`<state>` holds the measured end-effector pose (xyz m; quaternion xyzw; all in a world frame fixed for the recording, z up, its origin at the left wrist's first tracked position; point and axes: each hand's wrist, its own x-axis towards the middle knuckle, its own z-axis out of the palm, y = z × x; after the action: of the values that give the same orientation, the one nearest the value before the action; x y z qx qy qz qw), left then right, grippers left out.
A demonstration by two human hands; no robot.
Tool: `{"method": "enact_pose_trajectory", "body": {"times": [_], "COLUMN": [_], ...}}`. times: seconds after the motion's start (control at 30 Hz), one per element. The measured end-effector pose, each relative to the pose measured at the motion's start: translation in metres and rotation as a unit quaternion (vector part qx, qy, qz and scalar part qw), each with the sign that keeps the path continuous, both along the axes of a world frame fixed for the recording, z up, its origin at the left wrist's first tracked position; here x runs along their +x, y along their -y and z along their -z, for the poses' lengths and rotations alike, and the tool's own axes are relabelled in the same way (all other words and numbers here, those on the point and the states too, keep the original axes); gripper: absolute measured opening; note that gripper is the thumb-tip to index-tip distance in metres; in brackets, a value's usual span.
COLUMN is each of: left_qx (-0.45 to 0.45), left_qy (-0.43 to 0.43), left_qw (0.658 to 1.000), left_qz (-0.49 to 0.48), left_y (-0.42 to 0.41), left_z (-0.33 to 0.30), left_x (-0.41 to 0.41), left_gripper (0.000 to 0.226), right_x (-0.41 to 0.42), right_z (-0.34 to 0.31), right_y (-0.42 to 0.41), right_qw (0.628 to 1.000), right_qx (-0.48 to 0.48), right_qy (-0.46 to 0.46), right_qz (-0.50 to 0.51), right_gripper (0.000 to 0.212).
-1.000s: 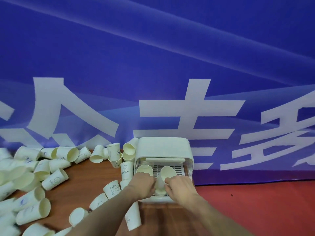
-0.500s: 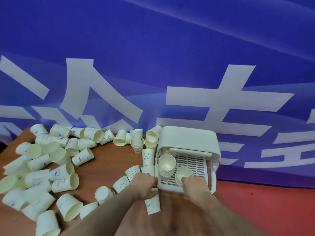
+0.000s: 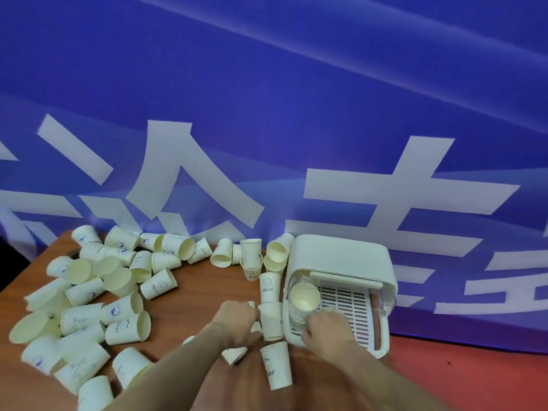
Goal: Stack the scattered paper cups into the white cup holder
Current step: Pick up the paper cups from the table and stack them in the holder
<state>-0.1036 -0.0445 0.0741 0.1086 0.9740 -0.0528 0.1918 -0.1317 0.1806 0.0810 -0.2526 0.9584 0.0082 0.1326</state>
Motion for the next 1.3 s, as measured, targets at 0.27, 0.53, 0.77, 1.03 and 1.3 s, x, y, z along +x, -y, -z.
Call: {"method": "enact_pose_trajectory", "body": {"times": [0.27, 0.53, 0.77, 1.03, 1.3], "left_qx": [-0.016, 0.018, 0.066, 0.165, 0.246], "left_qy": [0.025, 0.062, 0.089, 0.162, 0.231], "left_qw": [0.997, 0.985, 0.977, 0.954, 0.926], "left_qz": [-0.075, -0.161, -0.181, -0.191, -0.168], "left_y": [0.051, 0.092, 0.107, 0.124, 0.127], "left_z": [-0.021, -0.009, 0.017, 0.044, 0.081], "left_x": [0.006, 0.009, -0.001, -0.026, -0.033], "left_gripper": [0.030, 0.033, 0.036, 0.041, 0.022], "right_x": [-0.005, -0.014, -0.021, -0.043, -0.059], "right_z": [-0.022, -0.010, 0.010, 0.038, 0.059], "right_y": [0.068, 0.114, 0.146, 0.173, 0.179], "right_qw": [0.997, 0.996, 0.993, 0.987, 0.979], "right_qx": [-0.028, 0.032, 0.066, 0.098, 0.132], "right_qy": [-0.014, 0.013, 0.044, 0.079, 0.110], "right_qz": [-0.067, -0.084, -0.091, -0.097, -0.106], "right_gripper": [0.028, 0.029, 0.029, 0.028, 0.026]}}
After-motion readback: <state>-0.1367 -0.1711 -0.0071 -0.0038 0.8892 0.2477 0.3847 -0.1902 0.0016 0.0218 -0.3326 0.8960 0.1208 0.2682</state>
